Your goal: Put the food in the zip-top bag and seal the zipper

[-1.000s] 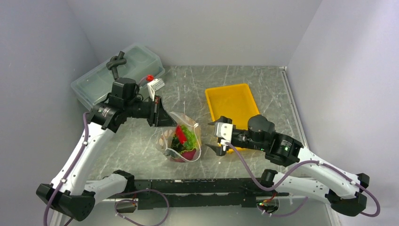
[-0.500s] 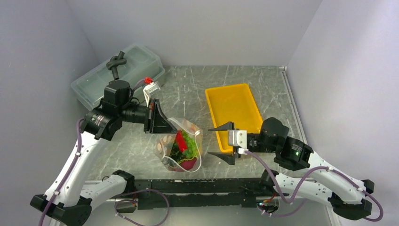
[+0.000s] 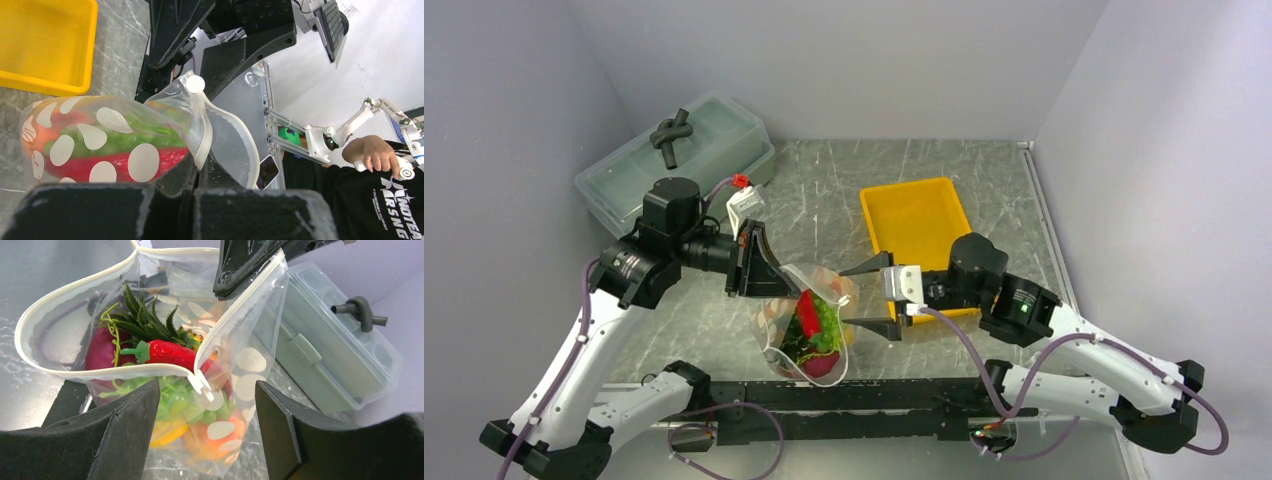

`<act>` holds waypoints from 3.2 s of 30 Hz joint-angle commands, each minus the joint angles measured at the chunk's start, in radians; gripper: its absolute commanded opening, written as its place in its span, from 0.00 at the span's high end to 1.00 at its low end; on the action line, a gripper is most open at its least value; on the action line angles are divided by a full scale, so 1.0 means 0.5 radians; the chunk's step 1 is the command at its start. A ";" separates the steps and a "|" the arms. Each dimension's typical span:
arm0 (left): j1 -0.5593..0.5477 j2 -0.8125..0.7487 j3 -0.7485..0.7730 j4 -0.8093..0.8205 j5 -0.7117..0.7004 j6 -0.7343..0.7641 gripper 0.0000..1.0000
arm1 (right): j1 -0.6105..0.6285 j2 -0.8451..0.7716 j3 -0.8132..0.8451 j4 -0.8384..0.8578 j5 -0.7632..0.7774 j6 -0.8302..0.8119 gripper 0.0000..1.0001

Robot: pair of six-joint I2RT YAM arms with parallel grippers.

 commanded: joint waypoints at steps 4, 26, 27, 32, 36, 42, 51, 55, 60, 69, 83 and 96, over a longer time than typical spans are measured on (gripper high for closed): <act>-0.059 -0.047 0.036 0.031 0.076 0.107 1.00 | -0.010 0.145 0.143 0.164 -0.329 0.025 0.37; -0.098 -0.055 0.018 -0.023 -0.092 0.146 0.87 | -0.037 0.093 0.129 0.102 -0.280 0.057 1.00; -0.098 -0.052 0.010 -0.032 -0.130 0.144 0.82 | -0.036 0.085 0.151 0.066 -0.244 0.048 1.00; -0.098 -0.039 -0.023 -0.089 -0.342 0.146 0.59 | -0.035 0.083 0.252 -0.138 -0.010 0.038 1.00; -0.096 -0.017 -0.037 -0.169 -0.550 0.176 0.51 | -0.035 0.134 0.370 -0.327 0.130 0.084 1.00; -0.096 0.057 -0.008 -0.310 -1.090 0.200 0.52 | -0.035 0.237 0.548 -0.620 0.261 0.172 1.00; -0.098 0.077 0.084 -0.238 -1.364 0.177 0.40 | -0.035 0.445 0.785 -0.949 0.281 0.297 1.00; -0.098 0.025 0.121 -0.121 -1.179 0.196 0.35 | -0.037 0.565 0.896 -1.109 0.245 0.362 1.00; -0.098 -0.077 0.041 0.137 -0.884 0.211 0.25 | -0.038 0.682 1.031 -1.233 0.199 0.424 1.00; -0.098 -0.201 -0.236 0.673 -0.487 0.122 0.19 | -0.045 0.880 1.326 -1.437 0.136 0.589 1.00; -0.100 -0.230 -0.488 1.243 -0.349 -0.164 0.18 | -0.060 1.258 1.872 -1.840 0.090 0.861 1.00; -0.155 -0.154 -0.580 1.246 -0.331 -0.127 0.20 | -0.069 1.388 2.108 -1.950 -0.018 0.954 1.00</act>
